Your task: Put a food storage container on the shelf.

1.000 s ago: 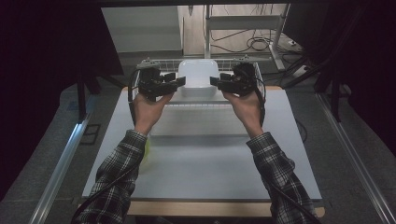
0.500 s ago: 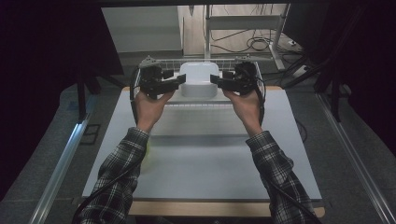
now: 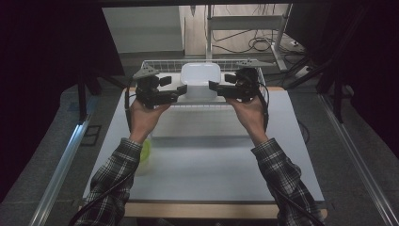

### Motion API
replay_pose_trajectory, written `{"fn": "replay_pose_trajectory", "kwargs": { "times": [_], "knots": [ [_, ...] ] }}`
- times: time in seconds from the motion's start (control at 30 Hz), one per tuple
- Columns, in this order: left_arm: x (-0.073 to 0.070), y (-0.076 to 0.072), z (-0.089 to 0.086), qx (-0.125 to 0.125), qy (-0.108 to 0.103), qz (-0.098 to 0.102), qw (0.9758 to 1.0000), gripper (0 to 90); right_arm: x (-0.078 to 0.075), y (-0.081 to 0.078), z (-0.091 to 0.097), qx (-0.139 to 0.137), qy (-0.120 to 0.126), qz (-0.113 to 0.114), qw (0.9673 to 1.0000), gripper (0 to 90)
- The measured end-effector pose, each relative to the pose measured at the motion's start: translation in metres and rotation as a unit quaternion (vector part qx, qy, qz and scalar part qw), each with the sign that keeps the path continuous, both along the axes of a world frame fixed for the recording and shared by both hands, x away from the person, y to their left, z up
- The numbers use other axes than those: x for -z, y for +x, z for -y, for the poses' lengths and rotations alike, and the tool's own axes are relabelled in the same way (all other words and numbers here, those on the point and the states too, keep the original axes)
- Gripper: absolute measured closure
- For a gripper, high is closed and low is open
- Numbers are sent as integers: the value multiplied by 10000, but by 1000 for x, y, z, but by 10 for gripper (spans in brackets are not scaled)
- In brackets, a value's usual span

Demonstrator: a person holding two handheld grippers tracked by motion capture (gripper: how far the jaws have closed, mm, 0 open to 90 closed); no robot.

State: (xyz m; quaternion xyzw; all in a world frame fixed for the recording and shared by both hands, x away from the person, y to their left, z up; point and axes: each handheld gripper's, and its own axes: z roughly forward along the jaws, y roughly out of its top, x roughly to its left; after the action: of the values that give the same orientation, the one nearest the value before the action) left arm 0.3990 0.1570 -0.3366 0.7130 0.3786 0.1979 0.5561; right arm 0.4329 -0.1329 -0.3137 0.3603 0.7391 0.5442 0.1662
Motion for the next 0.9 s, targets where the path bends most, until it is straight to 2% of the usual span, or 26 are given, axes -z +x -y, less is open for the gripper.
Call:
{"fn": "replay_pose_trajectory", "kwargs": {
  "times": [0.07,0.2,0.27,0.6,0.83,0.9],
  "knots": [
    [4,-5,0,39,-38,-21,10000,229,2,-5,2,-49,9,10,10000,251],
    [10,-14,0,155,16,-42,9999,188,7,-12,7,-93,-28,70,9999,222],
    [14,-23,2,286,42,-37,9996,175,11,-16,10,-167,-38,26,9999,201],
    [30,-49,4,519,140,-61,9985,126,26,-34,16,-368,-133,31,9992,143],
    [46,-65,8,531,540,-28,9971,80,38,-49,19,-509,-201,46,9985,96],
    [50,-69,8,545,570,-18,9969,70,45,-54,21,-562,-257,33,9981,76]
  ]
}}
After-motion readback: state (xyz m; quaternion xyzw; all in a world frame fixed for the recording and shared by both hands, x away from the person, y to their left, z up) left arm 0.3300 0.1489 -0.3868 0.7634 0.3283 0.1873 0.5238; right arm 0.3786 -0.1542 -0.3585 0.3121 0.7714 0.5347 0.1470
